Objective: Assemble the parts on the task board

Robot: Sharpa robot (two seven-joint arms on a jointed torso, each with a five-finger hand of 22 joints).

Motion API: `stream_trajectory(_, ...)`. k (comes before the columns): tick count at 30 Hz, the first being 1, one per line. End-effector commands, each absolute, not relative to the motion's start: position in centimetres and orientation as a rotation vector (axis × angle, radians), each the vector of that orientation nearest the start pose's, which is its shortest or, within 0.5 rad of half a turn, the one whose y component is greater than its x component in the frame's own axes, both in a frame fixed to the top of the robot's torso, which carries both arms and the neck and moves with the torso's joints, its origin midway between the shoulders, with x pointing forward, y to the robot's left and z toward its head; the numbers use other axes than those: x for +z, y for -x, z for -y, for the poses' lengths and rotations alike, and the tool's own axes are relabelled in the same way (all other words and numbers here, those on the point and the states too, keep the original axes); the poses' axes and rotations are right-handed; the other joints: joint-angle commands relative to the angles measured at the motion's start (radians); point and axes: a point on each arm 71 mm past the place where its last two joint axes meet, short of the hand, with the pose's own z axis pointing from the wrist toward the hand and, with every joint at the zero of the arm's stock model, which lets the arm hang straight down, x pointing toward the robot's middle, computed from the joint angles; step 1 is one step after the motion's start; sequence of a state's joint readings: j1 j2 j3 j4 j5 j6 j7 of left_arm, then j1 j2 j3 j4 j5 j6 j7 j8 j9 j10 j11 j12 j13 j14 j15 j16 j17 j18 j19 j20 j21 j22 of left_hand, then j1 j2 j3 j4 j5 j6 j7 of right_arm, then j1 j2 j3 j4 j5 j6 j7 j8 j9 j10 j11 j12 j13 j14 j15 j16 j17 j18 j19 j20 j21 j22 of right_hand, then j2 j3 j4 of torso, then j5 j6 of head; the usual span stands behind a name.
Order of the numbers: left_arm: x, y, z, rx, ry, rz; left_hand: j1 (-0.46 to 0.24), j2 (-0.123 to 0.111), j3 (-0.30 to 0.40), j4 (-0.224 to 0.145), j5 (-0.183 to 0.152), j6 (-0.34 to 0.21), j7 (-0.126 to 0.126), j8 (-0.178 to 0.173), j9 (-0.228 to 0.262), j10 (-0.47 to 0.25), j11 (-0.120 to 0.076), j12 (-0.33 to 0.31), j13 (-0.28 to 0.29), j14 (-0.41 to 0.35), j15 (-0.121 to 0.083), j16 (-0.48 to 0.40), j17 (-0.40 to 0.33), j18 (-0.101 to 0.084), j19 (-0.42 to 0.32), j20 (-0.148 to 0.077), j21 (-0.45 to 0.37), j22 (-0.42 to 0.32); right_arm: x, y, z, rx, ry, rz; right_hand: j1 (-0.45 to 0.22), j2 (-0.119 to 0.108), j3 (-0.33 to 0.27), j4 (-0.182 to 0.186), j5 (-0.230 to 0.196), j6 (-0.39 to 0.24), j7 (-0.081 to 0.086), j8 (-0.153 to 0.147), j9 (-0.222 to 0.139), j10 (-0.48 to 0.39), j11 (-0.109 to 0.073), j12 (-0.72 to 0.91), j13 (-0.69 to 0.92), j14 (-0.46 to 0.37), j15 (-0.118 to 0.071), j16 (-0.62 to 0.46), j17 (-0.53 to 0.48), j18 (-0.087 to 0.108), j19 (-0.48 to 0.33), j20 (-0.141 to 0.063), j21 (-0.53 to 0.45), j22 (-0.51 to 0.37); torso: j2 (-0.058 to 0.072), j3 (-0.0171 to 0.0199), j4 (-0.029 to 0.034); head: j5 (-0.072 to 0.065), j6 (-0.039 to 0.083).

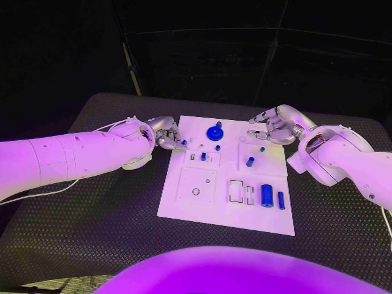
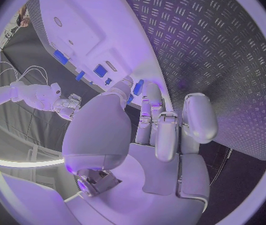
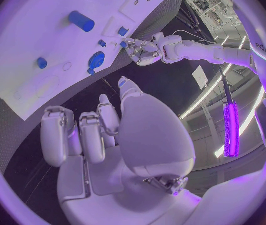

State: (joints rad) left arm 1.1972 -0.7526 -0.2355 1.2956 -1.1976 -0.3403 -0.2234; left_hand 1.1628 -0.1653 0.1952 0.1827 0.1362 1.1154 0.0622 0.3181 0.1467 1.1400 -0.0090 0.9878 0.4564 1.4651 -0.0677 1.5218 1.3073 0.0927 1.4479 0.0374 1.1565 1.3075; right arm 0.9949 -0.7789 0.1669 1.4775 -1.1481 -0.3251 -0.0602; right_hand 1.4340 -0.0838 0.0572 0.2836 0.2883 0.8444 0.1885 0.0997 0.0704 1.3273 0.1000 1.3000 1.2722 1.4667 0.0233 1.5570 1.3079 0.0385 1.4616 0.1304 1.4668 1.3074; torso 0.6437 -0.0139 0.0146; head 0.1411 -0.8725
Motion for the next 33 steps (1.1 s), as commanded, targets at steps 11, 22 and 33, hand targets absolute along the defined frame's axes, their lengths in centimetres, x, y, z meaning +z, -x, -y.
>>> stream_trajectory(11,-23.9,-50.1,-26.0,-0.431,0.167,-2.135,-0.031,0.027,-0.198,0.109,0.001,-0.082,0.031,0.012,-0.004,-0.025,0.026,0.026,0.002,0.07,0.016,-0.017,0.096,0.01,-0.027,0.017,-0.102,-0.031,-21.4,-48.5,18.8,0.914,-0.279,-1.723,-0.008,0.0,-0.003,0.0,0.003,-0.007,0.0,0.003,-0.001,-0.004,0.0,0.004,0.0,0.095,-0.001,-0.003,0.235,0.011,-0.003,-0.004,-0.003,0.024,0.0,0.0013,-0.0014,-0.004,0.003)
stream_trajectory(22,-18.9,-51.4,-26.4,-0.369,0.084,-2.292,-0.029,0.079,-0.271,0.111,0.003,-0.079,0.009,0.126,0.06,-0.024,0.006,0.061,0.021,0.068,0.001,-0.023,0.087,0.014,-0.025,0.005,-0.125,-0.039,-21.5,-48.6,18.6,0.917,-0.281,-1.728,-0.009,0.001,-0.004,0.0,0.003,-0.008,0.0,0.003,-0.001,-0.004,0.0,0.004,0.0,0.095,0.0,-0.003,0.235,0.01,-0.002,-0.004,-0.003,0.025,0.001,0.0004,-0.0016,-0.006,0.011)
stream_trajectory(33,-17.2,-53.8,-24.7,-0.269,0.04,-2.416,0.006,0.154,-0.285,0.109,0.003,-0.166,0.022,0.182,0.107,-0.075,0.019,0.056,0.01,0.043,0.011,-0.063,0.003,0.03,-0.059,0.013,-0.233,-0.095,-21.6,-48.6,18.4,0.92,-0.28,-1.734,-0.009,0.001,-0.004,0.0,0.003,-0.008,0.0,0.003,-0.001,-0.004,0.0,0.004,0.0,0.095,0.0,-0.003,0.235,0.01,-0.002,-0.004,-0.003,0.025,0.001,0.0007,-0.0021,-0.009,0.017)
